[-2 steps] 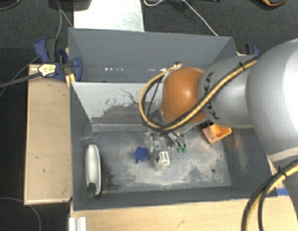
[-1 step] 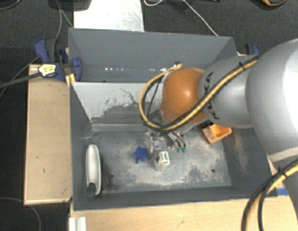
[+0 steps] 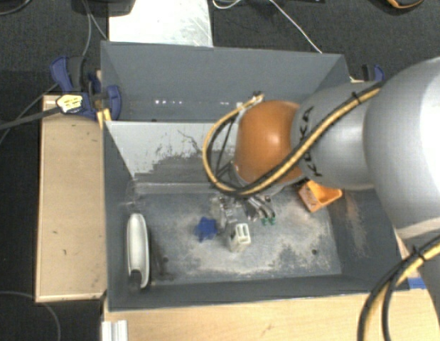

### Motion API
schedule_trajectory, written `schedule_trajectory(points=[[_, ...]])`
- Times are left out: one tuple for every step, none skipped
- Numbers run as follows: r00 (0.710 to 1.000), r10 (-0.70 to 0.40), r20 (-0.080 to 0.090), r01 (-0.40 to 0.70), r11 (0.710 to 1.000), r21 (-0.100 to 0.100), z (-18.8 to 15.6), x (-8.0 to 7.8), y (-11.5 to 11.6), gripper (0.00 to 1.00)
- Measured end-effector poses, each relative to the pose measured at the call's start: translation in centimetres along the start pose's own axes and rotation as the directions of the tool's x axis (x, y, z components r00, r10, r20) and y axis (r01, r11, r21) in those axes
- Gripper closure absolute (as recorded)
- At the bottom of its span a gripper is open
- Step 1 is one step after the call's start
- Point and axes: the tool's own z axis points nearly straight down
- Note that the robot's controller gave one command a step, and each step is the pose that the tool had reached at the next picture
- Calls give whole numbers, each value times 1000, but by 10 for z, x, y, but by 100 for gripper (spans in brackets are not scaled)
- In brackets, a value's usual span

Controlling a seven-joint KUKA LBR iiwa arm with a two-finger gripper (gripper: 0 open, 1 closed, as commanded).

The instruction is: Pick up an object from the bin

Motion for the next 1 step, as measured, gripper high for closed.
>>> schedule_trajectory(points=[[994, 106, 0, -106, 994, -1, -9, 5, -18, 100]])
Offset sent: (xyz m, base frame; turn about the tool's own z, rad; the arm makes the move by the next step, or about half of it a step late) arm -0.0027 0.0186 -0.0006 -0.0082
